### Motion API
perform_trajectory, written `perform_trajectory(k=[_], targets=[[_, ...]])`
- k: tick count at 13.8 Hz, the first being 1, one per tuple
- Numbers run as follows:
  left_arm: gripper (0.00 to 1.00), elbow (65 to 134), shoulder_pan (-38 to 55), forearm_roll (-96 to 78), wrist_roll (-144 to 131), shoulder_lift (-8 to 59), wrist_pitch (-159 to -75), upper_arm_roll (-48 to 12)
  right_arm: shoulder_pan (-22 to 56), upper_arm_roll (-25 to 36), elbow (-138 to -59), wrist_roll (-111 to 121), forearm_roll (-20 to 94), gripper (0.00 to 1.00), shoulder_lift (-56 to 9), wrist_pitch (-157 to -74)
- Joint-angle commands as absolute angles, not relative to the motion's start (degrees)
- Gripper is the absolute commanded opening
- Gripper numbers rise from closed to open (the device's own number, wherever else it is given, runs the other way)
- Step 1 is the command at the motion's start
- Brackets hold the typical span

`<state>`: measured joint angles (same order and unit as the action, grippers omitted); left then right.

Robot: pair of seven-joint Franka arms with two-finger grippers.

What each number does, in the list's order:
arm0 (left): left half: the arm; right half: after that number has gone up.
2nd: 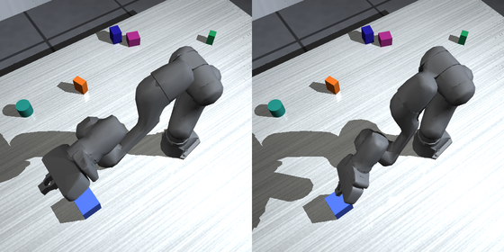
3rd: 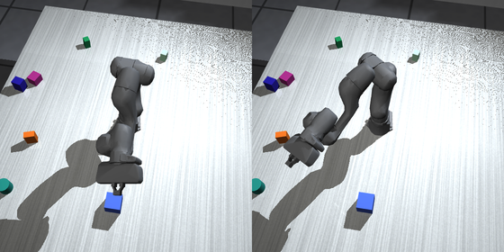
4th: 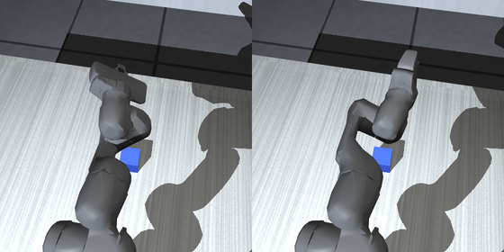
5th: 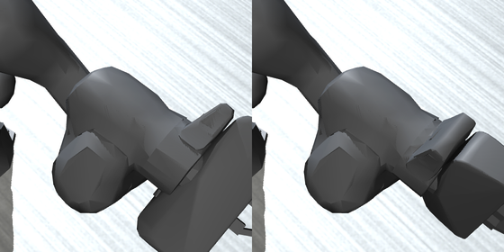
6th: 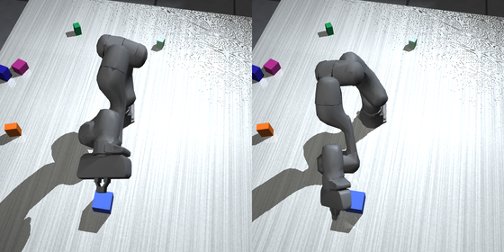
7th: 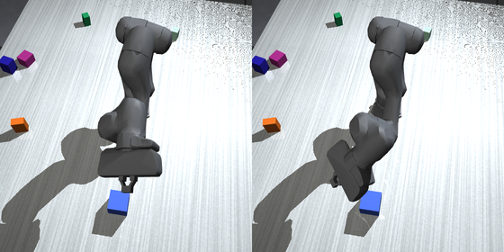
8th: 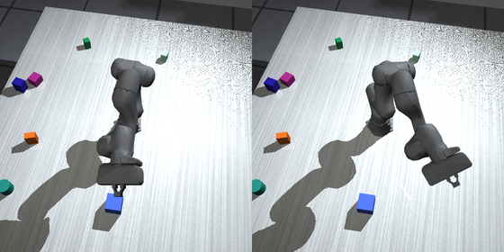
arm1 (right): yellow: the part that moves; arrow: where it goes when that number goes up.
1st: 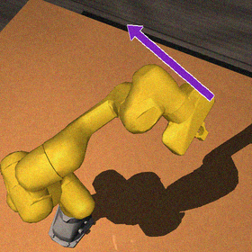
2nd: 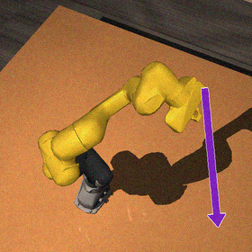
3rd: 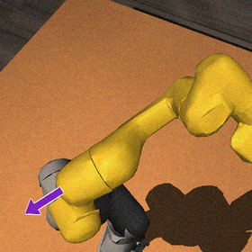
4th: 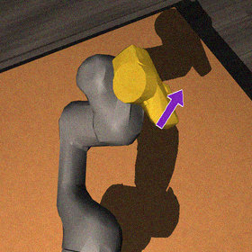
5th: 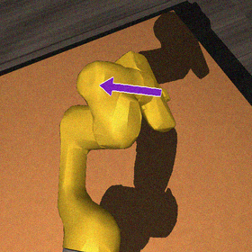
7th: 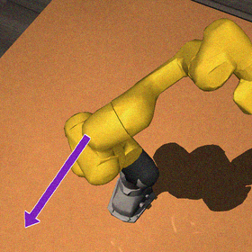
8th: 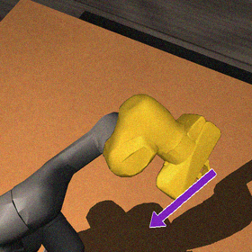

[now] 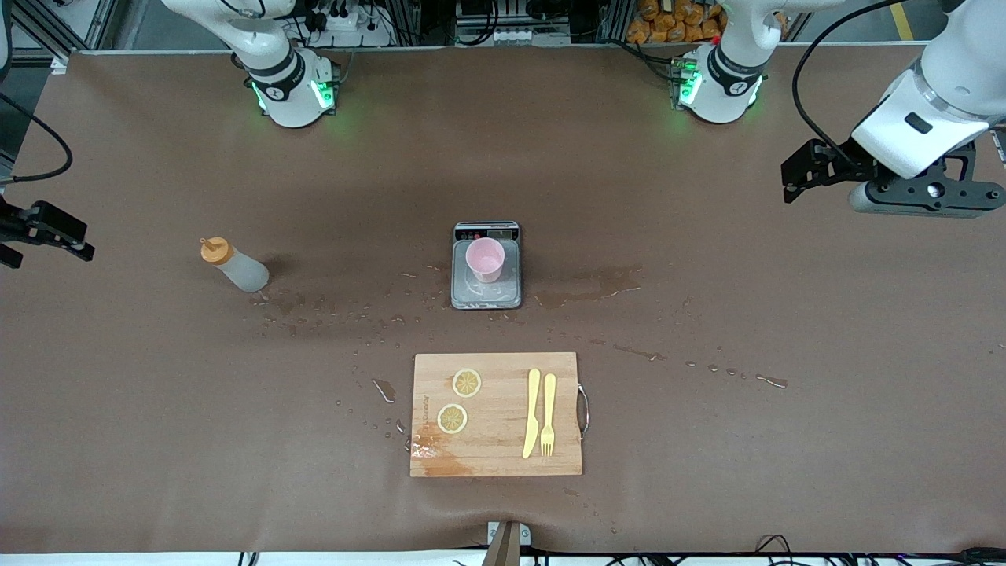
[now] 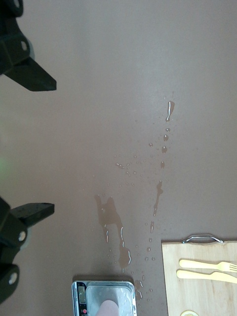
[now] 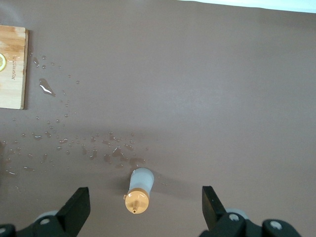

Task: Add sauce to pink cup with both arms

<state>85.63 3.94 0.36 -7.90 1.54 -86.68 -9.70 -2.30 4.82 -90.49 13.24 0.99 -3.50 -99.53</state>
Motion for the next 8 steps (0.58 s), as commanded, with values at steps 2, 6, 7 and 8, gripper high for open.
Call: perform_trajectory(k=[2,6,7,8], targets=[[1.0,85.5,3.9,0.3,-8.4,0.9,-85.9,-9.8,-3.2,3.5,-92.1,13.5,-0.5,1.0,-1.8,-100.3],[1.0,85.5,3.9,0.3,-8.4,0.9,-85.9,-9.8,-3.2,3.5,-92.0,13.4,-0.5,1.0,-1.8,-100.2],[1.0,85.5,3.9,0.3,-8.4,0.9,-85.9,-9.9,-3.2,3.4,-91.9,13.4,-0.5,1.0,-1.8,-100.2],[1.0,85.5,3.8,0.3,-8.5,0.9,-85.9,-9.8,-3.0,3.4,-91.5,13.3,-0.5,1.0,-1.8,-100.2]])
